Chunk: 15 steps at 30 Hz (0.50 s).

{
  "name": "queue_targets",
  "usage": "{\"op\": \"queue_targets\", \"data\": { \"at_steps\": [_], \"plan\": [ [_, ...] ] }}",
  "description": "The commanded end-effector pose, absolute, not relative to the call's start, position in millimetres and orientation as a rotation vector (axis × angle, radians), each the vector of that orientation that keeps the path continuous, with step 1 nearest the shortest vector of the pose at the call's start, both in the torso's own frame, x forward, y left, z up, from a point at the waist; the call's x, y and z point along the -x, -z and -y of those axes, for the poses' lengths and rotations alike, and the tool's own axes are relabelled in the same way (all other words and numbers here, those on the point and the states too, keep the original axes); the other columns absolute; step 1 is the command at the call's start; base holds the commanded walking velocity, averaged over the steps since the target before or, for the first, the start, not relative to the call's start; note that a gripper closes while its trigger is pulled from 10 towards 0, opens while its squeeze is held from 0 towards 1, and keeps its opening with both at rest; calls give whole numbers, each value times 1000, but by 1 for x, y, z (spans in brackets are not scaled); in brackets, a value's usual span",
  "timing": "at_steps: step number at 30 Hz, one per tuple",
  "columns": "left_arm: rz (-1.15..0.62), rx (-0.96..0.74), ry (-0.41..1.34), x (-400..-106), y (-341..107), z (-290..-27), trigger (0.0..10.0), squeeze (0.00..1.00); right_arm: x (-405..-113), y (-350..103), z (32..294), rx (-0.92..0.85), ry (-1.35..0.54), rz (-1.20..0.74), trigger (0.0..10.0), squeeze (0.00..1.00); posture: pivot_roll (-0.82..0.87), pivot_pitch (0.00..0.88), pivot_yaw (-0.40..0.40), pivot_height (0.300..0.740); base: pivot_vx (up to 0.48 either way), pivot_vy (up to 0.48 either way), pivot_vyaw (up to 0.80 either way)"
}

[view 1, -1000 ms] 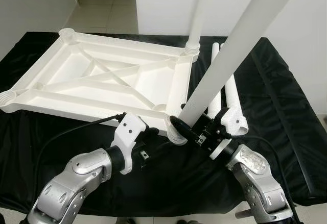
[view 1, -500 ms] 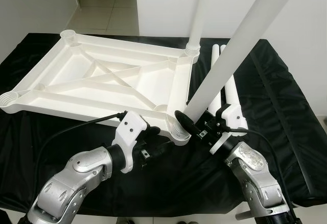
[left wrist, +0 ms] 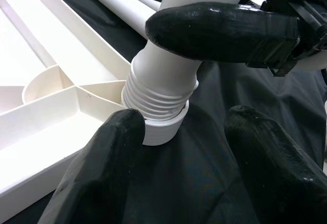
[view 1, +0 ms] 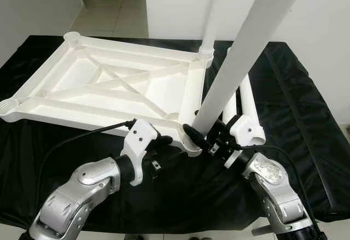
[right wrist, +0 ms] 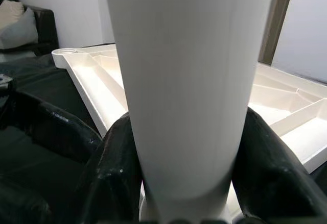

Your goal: Building children table

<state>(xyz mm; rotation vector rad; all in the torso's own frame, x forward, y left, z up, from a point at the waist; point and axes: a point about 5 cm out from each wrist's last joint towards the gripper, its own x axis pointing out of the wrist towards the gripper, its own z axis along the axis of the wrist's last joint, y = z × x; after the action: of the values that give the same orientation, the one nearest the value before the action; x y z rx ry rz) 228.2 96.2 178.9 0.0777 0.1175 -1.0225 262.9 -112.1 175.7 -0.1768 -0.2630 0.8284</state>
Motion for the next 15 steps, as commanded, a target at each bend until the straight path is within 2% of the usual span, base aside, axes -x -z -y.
{"op": "queue_targets", "data": {
  "at_steps": [1,3,7,15],
  "plan": [
    [-94,-90,1078,-223,-183,-93,10000,0,-265,-148,117,142,-821,79,10000,0,-34,149,6,740,0,0,0],
    [-93,-84,1078,-223,-183,-93,10000,0,-270,-149,117,87,-810,48,10000,0,-34,150,6,740,0,0,0],
    [-88,-80,1077,-224,-185,-92,10000,0,-279,-150,118,95,-815,-14,10000,0,-31,150,5,740,0,0,0],
    [-88,-81,1077,-224,-185,-92,10000,0,-279,-152,116,62,-871,-48,10000,0,-27,151,2,740,0,0,0]
  ]
}}
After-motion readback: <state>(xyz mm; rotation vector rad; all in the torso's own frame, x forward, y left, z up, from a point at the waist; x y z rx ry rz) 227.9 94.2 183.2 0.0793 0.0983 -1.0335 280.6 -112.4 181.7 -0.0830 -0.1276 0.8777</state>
